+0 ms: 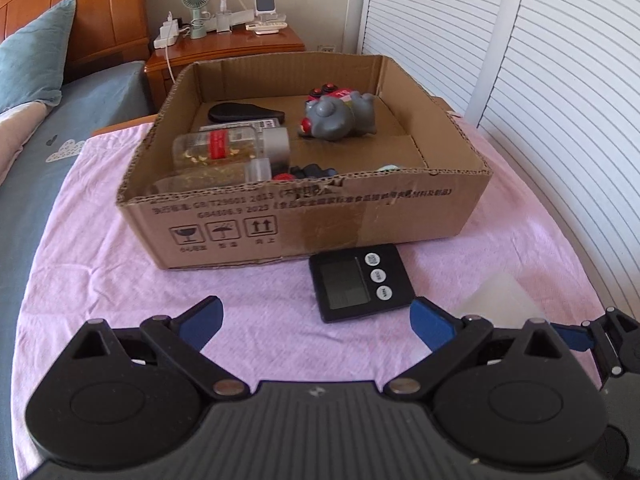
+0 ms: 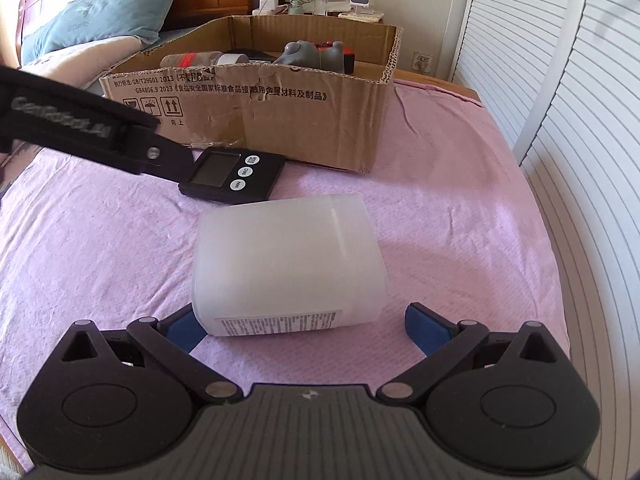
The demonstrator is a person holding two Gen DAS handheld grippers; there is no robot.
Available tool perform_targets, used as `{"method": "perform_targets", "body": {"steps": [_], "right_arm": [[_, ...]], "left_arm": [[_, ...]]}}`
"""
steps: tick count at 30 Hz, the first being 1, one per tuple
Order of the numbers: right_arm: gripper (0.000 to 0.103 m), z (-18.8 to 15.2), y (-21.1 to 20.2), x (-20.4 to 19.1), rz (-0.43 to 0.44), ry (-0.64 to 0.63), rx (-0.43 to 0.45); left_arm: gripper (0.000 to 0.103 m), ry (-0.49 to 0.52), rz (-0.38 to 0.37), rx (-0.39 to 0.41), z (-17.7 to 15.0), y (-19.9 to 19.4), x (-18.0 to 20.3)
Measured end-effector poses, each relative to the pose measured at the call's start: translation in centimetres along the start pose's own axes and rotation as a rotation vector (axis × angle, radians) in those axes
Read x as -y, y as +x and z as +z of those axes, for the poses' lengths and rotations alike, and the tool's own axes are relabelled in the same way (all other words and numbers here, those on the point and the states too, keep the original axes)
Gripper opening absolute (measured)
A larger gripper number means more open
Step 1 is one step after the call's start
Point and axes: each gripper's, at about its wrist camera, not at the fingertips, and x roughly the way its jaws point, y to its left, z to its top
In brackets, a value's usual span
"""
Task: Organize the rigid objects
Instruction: 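Grasp the black digital timer with the left tool while the right tool lifts the bottle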
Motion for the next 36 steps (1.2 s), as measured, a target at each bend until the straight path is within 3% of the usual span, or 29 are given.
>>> {"method": "perform_targets", "body": {"steps": [5,9,15,23,25,30,36], "right_arm": [[0.103,-0.3,-0.2,0.1,0.012,-0.014,0.016],[0.103,-0.4,-0.2,0.1,0.017,-0.020,0.020],[0.103,-0.5,-0.3,0.2,0.023,-0.027,0.023],[0.103,-0.6,-0.3,0.1,0.025,-0.030,0.025],[0.103,-0.6,-0.3,0.1,0.024,-0.030,0.027],[0.103,-0.8,-0.3,0.2,0.025,-0.032,0.033],[0.103,-0.7,-0.4,0.1,0.026,-0.032,0.033]], "left_arm": [[0.100,-0.034,-0.038,-0.012,0.7,2.8,1.3],[0.100,-0.050,-0.014,-0.019,0.7,4.8,1.7],[0.103,0.018,0.059,0.003,0.2,5.0,1.5],[0.102,0.002,0.080,0.011,-1.1,3.8,-1.9],[0.099,0.012,0.064,0.014,-1.1,3.8,-2.0],[0.070,0.070,0.023,0.041,-0.9,3.3,-0.7],[0.069,0.092,0.005,0.026,-1.2,2.9,-0.4]]}}
